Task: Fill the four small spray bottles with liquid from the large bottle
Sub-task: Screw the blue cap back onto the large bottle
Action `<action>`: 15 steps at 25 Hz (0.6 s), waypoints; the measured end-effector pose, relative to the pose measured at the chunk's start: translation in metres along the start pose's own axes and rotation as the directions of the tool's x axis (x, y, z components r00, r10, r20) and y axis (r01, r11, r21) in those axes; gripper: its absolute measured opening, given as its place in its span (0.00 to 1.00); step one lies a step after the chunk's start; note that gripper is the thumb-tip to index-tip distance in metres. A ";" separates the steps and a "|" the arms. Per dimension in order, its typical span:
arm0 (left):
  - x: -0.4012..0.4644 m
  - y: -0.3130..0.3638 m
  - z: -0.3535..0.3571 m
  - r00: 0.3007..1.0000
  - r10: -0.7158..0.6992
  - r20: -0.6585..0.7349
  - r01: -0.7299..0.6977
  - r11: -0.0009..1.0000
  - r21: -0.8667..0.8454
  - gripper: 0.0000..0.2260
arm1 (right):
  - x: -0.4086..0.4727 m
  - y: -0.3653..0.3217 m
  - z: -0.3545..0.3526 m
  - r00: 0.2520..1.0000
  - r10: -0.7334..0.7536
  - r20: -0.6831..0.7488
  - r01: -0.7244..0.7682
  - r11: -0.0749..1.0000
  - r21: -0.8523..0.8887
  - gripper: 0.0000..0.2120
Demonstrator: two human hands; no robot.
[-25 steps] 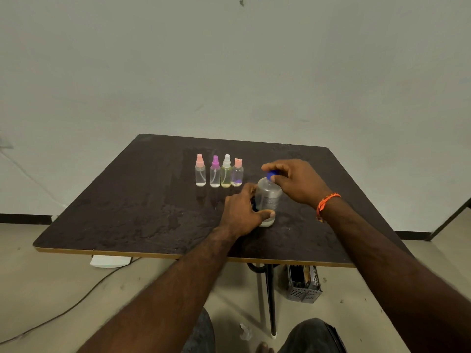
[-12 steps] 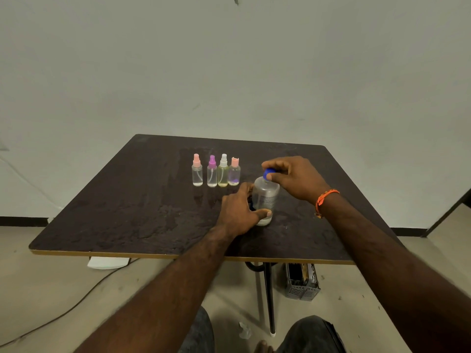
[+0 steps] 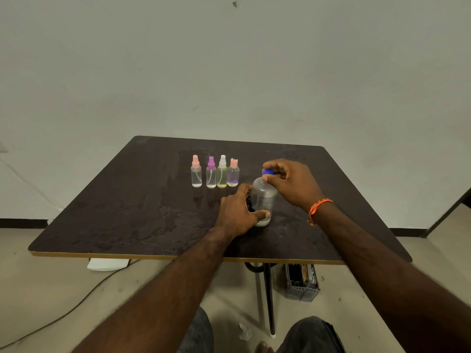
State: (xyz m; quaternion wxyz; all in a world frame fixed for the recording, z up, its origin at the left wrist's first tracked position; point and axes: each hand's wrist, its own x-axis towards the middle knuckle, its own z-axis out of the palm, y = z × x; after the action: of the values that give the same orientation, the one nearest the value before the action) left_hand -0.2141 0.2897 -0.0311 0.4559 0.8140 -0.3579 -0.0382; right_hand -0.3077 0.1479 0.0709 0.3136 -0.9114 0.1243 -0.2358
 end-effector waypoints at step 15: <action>0.001 -0.002 0.001 1.000 0.002 0.014 -0.001 1.000 -0.010 0.33 | -0.003 0.005 0.025 0.988 0.047 -0.148 -0.058 0.996 -0.067 0.25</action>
State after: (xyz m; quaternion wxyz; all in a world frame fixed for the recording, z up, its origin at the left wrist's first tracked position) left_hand -0.2123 0.2886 -0.0334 0.4574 0.8112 -0.3615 -0.0451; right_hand -0.2980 0.1582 0.0490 0.2769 -0.8987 0.1792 -0.2891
